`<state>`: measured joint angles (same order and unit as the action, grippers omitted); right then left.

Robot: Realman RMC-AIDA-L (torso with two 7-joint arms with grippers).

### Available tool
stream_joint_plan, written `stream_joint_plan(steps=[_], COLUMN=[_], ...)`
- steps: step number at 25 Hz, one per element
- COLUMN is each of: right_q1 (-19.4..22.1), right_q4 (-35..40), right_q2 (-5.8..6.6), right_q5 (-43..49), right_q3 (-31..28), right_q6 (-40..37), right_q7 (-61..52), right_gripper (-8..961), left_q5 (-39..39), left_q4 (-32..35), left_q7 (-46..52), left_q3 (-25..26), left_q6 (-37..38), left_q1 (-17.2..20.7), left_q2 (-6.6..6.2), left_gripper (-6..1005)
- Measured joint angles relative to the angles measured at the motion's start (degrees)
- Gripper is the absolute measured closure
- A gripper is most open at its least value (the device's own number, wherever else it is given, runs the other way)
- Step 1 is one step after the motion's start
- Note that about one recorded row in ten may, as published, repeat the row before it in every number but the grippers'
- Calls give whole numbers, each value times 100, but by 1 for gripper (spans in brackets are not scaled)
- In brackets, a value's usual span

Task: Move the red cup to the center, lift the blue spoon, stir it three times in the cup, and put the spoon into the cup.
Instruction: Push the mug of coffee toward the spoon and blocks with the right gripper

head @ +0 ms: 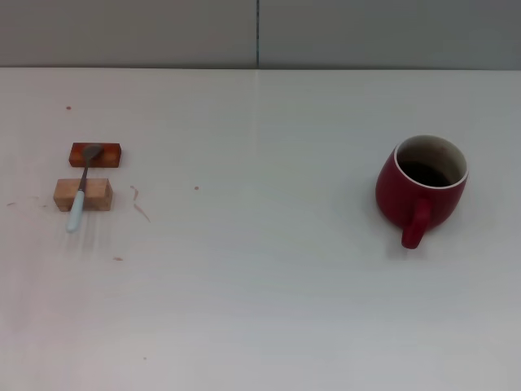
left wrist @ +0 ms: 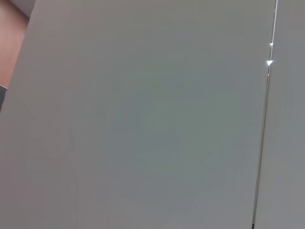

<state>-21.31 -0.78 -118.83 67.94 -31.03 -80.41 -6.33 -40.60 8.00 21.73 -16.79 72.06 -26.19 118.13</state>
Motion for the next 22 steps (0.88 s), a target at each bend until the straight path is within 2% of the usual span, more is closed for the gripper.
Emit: stream_joint_plan(steps=[22], right_q1=[-15], right_q4=[34], right_q2=[0], right_q5=[0], right_q3=[0], right_q6=[0], right_q7=[24], right_gripper=[361], left_q5=[0], left_q4=[-17], left_q7=[7], left_q3=[0], left_q6=[0], left_q1=[-18], left_q2=[0], left_gripper=[323])
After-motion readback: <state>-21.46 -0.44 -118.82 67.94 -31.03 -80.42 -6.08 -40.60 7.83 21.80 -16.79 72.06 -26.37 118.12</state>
